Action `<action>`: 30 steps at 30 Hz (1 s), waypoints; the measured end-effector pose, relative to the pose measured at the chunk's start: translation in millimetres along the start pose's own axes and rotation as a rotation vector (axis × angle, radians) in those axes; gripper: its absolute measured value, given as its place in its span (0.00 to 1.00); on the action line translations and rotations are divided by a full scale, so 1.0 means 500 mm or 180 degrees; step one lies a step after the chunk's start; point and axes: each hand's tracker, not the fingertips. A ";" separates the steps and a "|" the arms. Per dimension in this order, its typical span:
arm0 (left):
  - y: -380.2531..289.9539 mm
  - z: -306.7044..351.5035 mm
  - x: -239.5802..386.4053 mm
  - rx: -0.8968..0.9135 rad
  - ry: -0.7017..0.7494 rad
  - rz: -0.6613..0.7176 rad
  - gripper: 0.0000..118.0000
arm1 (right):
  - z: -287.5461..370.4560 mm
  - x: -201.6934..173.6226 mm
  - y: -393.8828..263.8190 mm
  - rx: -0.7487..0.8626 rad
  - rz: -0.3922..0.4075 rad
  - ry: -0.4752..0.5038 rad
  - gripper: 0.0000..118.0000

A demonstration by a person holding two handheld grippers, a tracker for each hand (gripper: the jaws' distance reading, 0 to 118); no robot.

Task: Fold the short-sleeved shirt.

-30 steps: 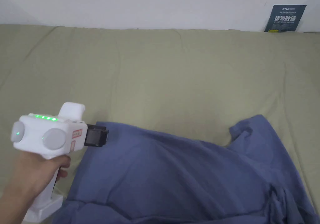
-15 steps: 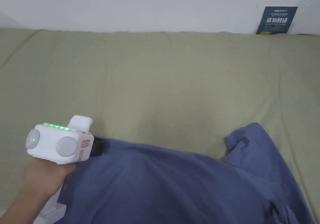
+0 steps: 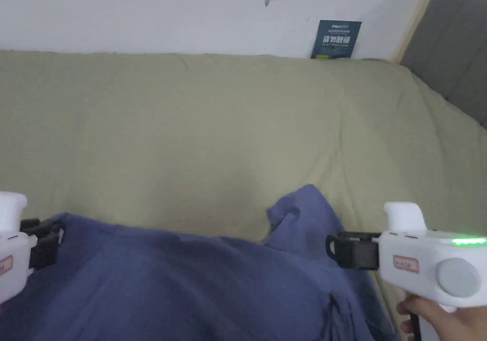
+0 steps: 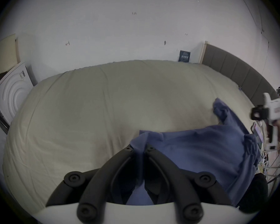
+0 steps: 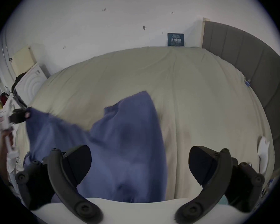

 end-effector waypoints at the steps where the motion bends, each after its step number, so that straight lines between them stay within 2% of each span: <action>1: 0.002 0.010 0.005 0.0029 -0.0019 -0.0001 0.07 | -0.038 0.006 0.022 -0.0141 -0.0025 -0.0021 1.00; 5: 0.007 0.020 -0.001 0.0025 -0.0066 0.0060 0.07 | -0.163 0.013 0.041 -0.0599 0.0083 -0.0410 0.99; 6: 0.008 0.019 0.000 0.0017 -0.0057 0.0081 0.07 | -0.183 0.013 0.038 -0.0778 0.0095 -0.0439 0.93; 7: 0.008 0.017 0.001 -0.0009 -0.0051 0.0083 0.07 | -0.195 0.012 0.033 -0.0896 0.0062 -0.0426 0.66; 8: 0.007 0.012 -0.008 -0.0027 -0.0044 0.0066 0.07 | -0.204 0.010 0.027 -0.1057 0.0039 -0.0406 0.63; 9: 0.008 0.009 -0.009 -0.0037 -0.0040 0.0063 0.07 | -0.201 0.002 0.021 -0.1026 0.0002 -0.0395 0.53; 10: 0.008 0.005 -0.008 -0.0065 -0.0047 0.0063 0.07 | -0.177 -0.003 0.026 -0.0837 -0.0001 -0.0392 0.16; 11: 0.007 0.004 -0.006 -0.0084 -0.0047 0.0055 0.07 | -0.164 -0.006 0.029 -0.0838 -0.0055 -0.0272 0.01; 12: 0.005 0.001 -0.010 -0.0089 -0.0044 0.0044 0.07 | -0.151 -0.009 0.029 -0.0794 -0.0089 -0.0132 0.01; 13: 0.006 -0.002 -0.009 -0.0109 -0.0060 0.0046 0.07 | -0.137 -0.018 0.030 -0.0734 -0.0014 -0.0228 0.01; 16: 0.006 -0.011 -0.005 -0.0153 -0.0063 0.0082 0.07 | -0.112 -0.029 0.037 -0.0682 0.0079 -0.0142 0.01; 19: 0.009 -0.027 -0.013 -0.0312 -0.0208 0.0369 0.07 | -0.075 -0.046 0.052 -0.0415 0.0202 -0.0081 0.01; 21: 0.010 -0.015 -0.022 -0.0291 -0.0208 0.0402 0.07 | -0.029 -0.058 0.063 -0.0270 0.0284 0.0004 0.01; 25: -0.003 0.092 -0.039 -0.0193 -0.0222 0.0522 0.07 | 0.135 -0.091 0.060 0.0150 0.0536 0.0199 0.01; 30: -0.079 0.288 -0.048 0.0048 -0.0141 0.0548 0.07 | 0.363 -0.105 -0.030 0.0460 0.0562 0.0429 0.01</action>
